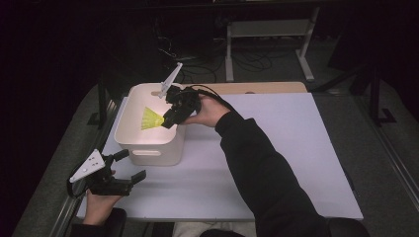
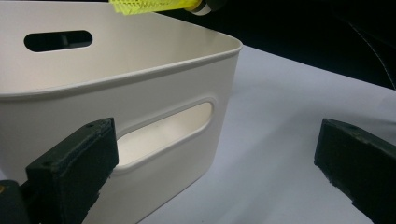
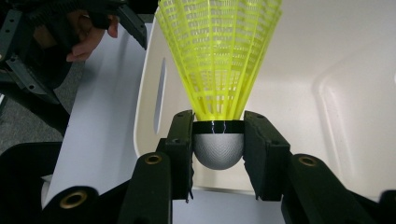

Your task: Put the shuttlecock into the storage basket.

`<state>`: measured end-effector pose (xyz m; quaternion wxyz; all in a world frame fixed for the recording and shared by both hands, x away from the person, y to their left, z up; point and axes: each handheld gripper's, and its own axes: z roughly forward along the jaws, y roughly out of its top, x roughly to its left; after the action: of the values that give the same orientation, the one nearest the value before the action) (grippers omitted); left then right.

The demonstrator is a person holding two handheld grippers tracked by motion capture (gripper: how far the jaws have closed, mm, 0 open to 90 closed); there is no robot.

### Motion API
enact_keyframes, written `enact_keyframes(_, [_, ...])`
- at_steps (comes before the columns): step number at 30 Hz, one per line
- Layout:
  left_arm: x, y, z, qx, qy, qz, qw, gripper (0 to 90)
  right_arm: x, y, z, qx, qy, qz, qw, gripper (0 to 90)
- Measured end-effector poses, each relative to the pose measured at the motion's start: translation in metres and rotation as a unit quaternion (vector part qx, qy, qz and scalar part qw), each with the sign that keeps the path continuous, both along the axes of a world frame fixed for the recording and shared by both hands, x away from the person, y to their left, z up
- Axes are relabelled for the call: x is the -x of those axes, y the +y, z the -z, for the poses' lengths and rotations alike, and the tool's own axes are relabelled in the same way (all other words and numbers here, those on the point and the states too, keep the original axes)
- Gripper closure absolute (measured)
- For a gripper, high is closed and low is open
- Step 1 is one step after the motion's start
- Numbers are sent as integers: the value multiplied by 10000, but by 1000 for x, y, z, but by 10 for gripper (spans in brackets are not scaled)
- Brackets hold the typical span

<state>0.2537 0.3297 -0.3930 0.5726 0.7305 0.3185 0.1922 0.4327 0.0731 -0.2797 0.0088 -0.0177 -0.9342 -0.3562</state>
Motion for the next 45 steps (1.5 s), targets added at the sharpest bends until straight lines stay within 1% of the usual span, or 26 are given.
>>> enact_keyframes(9, [0, 0, 0, 8, -3, 1, 10000, 0, -1, 7, 7, 41, 52, -58, 10000, 632])
enact_keyframes(22, [0, 0, 0, 12, -5, 11, 10000, 0, -7, 12, 17, 69, 126, -39, 9999, 632])
enact_keyframes(31, [0, 0, 0, 0, -11, 32, 10000, 0, -10, 17, 28, 136, 242, -27, 9996, 631])
enact_keyframes(35, [0, 0, 0, 3, -8, 31, 10000, 0, -9, 18, 29, 94, 286, -19, 9995, 623])
enact_keyframes(36, [0, 0, 0, 3, -8, 31, 10000, 0, -10, 17, 28, 5, 345, -22, 9994, 555])
enact_keyframes(38, [0, 0, 0, 5, -6, 30, 10000, 0, -10, 15, 27, -75, 329, 75, 9994, 499])
enact_keyframes(40, [0, 0, 0, 5, -8, 28, 10000, 0, -11, 12, 25, -137, 359, 129, 9992, 480])
enact_keyframes(45, [0, 0, 0, 6, 2, 28, 10000, 0, -11, 4, 22, -215, 415, 251, 9986, 383])
